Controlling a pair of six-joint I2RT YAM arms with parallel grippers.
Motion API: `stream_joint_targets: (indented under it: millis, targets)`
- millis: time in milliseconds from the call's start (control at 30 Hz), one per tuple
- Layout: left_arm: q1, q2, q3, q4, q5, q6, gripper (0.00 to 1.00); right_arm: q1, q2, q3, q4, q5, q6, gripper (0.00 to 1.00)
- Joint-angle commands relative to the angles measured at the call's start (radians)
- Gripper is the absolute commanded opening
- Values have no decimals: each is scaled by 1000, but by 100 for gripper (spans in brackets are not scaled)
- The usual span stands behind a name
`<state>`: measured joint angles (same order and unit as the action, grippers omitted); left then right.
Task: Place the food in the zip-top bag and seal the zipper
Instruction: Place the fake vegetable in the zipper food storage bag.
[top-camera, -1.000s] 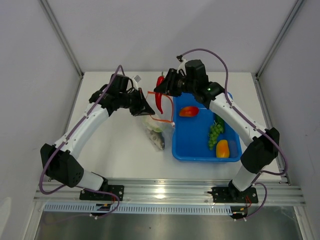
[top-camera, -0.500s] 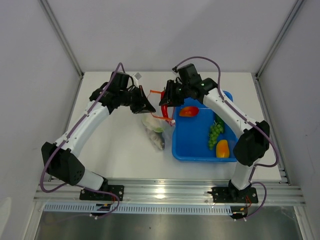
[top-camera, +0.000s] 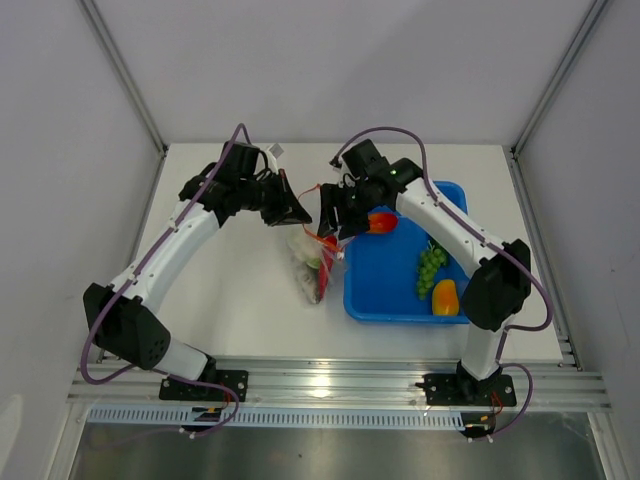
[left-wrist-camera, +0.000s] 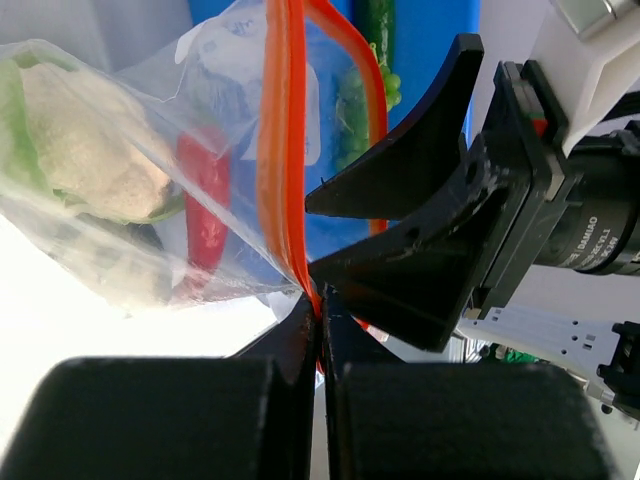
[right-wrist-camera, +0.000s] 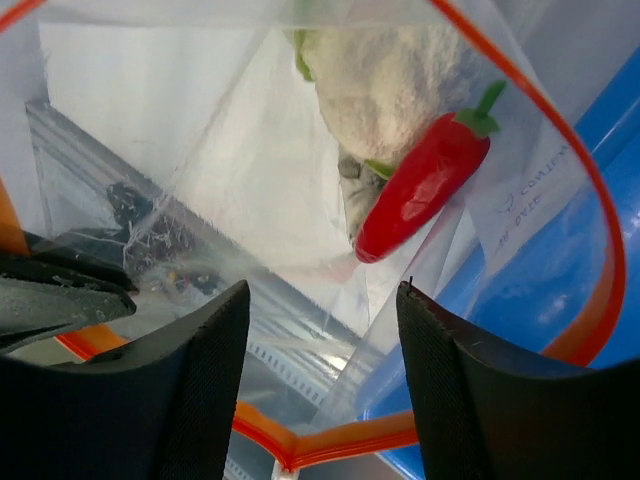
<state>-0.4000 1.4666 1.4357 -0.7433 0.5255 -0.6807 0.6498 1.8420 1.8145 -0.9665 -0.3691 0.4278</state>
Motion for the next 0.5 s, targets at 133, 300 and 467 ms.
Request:
stream_joint_targets:
  millis: [133, 300, 467]
  targets:
    - [-7, -31, 29, 21, -12, 6, 1, -7, -27, 97, -46, 27, -28, 64]
    - [-5, -45, 5, 21, -13, 17, 1, -82, -59, 108, -26, 59, 9, 64]
    - [-5, -60, -31, 32, -16, 24, 1, -206, -69, 157, -118, 208, 28, 64]
